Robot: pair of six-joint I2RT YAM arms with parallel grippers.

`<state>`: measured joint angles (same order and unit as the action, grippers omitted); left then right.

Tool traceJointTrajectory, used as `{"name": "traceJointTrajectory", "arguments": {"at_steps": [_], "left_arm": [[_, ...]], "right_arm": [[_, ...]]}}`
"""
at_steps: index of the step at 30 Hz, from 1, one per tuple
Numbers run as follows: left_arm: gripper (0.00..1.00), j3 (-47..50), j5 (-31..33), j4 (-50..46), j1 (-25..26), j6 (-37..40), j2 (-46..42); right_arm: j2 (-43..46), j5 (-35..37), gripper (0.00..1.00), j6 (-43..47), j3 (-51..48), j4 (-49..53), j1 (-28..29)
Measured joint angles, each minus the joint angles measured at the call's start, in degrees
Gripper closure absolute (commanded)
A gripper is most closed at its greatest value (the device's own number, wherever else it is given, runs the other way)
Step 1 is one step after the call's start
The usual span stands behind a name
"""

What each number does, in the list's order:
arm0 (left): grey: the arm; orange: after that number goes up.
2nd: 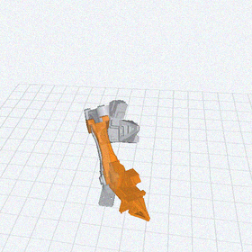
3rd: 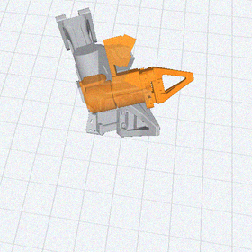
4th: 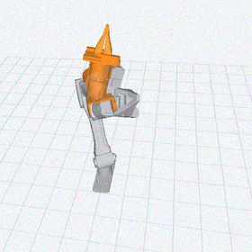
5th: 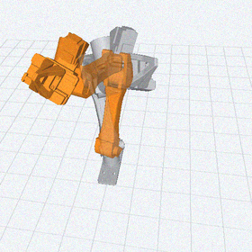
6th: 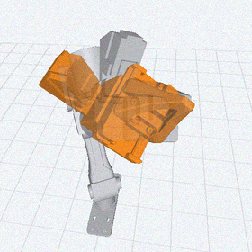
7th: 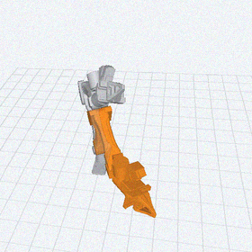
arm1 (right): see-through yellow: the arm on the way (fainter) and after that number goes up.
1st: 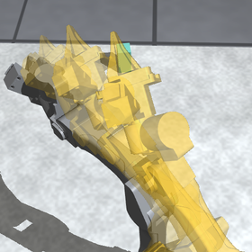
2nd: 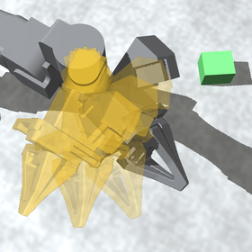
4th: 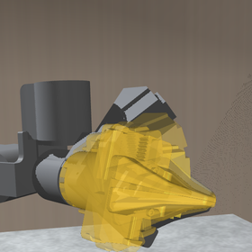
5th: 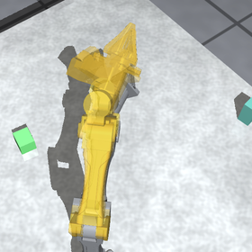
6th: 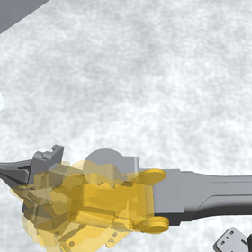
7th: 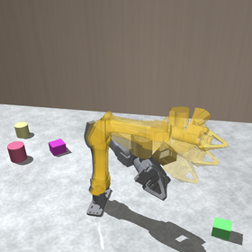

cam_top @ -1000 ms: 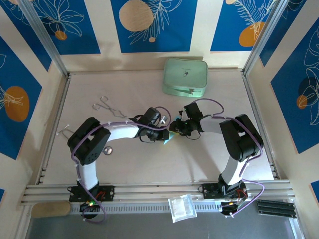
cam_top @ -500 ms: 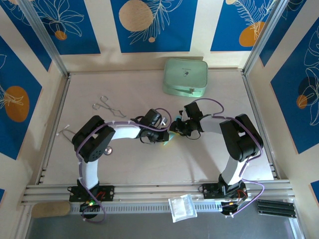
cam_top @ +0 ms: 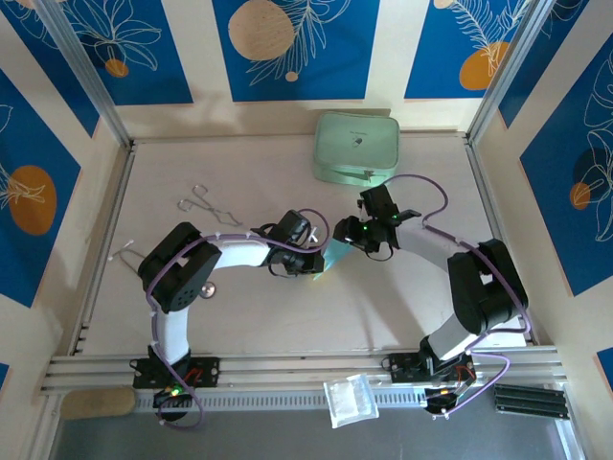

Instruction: Fold a paper plane with a square sheet of paper (pick it up from the middle)

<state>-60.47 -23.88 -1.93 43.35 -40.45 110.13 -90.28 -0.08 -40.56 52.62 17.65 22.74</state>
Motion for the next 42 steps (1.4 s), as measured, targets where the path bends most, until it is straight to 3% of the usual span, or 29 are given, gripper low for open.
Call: {"name": "traceJointTrajectory", "arguments": {"at_steps": [16, 32, 42], "left_arm": [[0.96, 0.0, 0.0, 0.0, 0.0, 0.0, 0.0], [0.96, 0.0, 0.0, 0.0, 0.0, 0.0, 0.0], [0.89, -1.3, -0.3, 0.0, 0.0, 0.0, 0.0]], "right_arm": [[-12.0, 5.7, 0.44, 2.3, 8.9, 6.2, -0.3], [-12.9, 6.1, 0.55, 4.1, 8.7, 6.5, -1.8], [-13.1, 5.9, 0.59, 5.2, 8.7, 6.9, -1.9]]}}
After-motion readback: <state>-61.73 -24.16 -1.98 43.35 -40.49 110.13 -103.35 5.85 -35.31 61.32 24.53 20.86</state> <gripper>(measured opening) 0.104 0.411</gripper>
